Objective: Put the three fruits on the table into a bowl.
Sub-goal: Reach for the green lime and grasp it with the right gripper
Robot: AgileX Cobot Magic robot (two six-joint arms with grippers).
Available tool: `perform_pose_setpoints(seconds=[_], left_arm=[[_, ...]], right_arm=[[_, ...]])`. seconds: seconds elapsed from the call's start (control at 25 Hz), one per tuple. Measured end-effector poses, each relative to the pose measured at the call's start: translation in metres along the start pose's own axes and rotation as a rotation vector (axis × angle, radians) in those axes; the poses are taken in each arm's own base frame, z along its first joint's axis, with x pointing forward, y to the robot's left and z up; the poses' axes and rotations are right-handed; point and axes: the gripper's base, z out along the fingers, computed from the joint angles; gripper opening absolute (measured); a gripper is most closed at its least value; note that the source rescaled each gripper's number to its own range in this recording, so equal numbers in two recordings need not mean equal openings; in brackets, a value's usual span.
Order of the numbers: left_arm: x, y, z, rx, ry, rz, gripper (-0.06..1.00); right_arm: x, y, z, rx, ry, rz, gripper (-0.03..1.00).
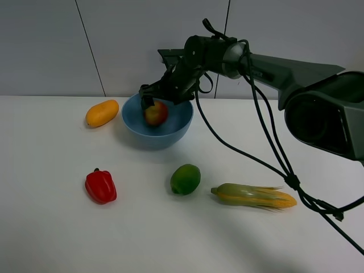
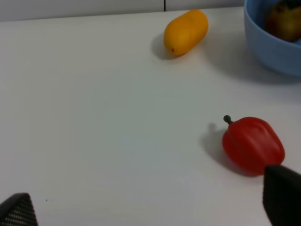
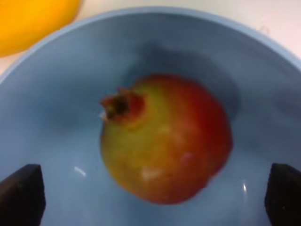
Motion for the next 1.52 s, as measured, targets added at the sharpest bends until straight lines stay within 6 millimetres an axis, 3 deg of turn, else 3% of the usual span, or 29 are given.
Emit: perform_pose_setpoints(seconds=[0.16,0.4,0.52,0.6,0.8,1.0,1.28,1.52], left_arm=[[0.0,0.0,0.0,0.0,0.0,0.0,1.0],[0.0,0.0,0.0,0.0,0.0,0.0,1.0],[0.0,0.0,0.0,0.0,0.0,0.0,1.0],[0.0,0.0,0.0,0.0,0.0,0.0,1.0],[0.0,0.0,0.0,0.0,0.0,0.0,1.0],[0.0,0.0,0.0,0.0,0.0,0.0,1.0],[0.0,0.0,0.0,0.0,0.0,0.0,1.0],[0.0,0.0,0.0,0.0,0.0,0.0,1.0]], right_arm=[[0.0,0.007,-0.019,-0.02,0.067,-0.002,0.77],[-0.004,0.037,-0.092,-0.039,0.07,-0.085,0.77],[0.007,0.053,-0.121,-0.031,0.071,-0.134,0.77],[0.023,0.057,-0.127,-0.019,0.115,-0.145,0.77],[0.068,0.049,-0.119,0.043,0.255,-0.08,0.77],[0.107,0.034,-0.096,0.087,0.329,0.077,0.77],[0.129,0.031,-0.072,0.047,0.293,0.257,0.77],[0.147,0.024,-0.04,0.094,0.376,0.354,0.77]])
